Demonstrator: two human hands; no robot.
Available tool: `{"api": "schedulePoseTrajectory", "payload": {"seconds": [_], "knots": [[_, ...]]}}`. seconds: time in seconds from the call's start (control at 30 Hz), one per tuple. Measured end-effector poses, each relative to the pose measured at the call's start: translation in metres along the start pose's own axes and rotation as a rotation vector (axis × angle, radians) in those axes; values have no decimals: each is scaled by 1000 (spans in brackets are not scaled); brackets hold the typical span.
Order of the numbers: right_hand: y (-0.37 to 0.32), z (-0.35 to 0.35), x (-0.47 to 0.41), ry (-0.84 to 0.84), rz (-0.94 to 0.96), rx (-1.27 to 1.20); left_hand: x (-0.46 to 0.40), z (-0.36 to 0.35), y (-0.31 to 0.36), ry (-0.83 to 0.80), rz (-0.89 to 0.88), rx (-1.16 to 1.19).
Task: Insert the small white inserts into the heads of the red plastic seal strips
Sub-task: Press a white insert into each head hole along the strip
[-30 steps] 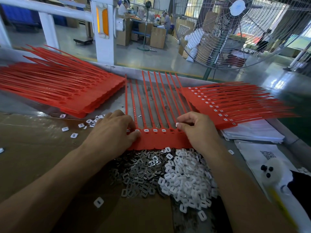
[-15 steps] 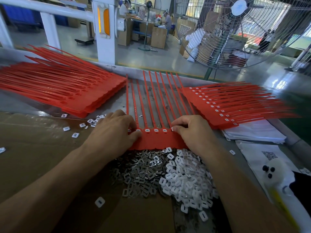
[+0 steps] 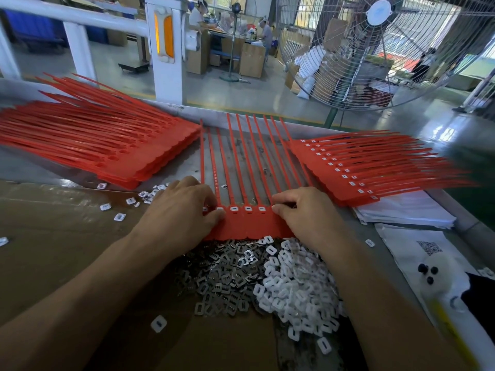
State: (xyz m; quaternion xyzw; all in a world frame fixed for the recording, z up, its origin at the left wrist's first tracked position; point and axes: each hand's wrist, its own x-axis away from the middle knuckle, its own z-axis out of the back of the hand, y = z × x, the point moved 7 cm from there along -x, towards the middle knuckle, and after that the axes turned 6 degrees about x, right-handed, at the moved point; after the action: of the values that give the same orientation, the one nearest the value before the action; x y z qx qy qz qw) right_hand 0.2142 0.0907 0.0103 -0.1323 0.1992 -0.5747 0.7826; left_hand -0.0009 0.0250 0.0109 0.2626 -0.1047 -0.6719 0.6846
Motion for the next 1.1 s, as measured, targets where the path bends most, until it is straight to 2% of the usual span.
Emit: {"api": "schedulePoseTrajectory", "payload": {"seconds": [0.13, 0.73, 1.0, 1.1], "knots": [[3, 7, 5, 68, -12, -12, 0, 0, 0, -4, 3, -3], [-20, 3, 12, -50, 78, 254, -2, -2, -2, 11, -6, -2], [-36, -1, 14, -78, 150, 557, -1, -2, -1, -2, -7, -14], [-33, -2, 15, -82, 150, 506, -1, -2, -1, -1, -3, -15]]}}
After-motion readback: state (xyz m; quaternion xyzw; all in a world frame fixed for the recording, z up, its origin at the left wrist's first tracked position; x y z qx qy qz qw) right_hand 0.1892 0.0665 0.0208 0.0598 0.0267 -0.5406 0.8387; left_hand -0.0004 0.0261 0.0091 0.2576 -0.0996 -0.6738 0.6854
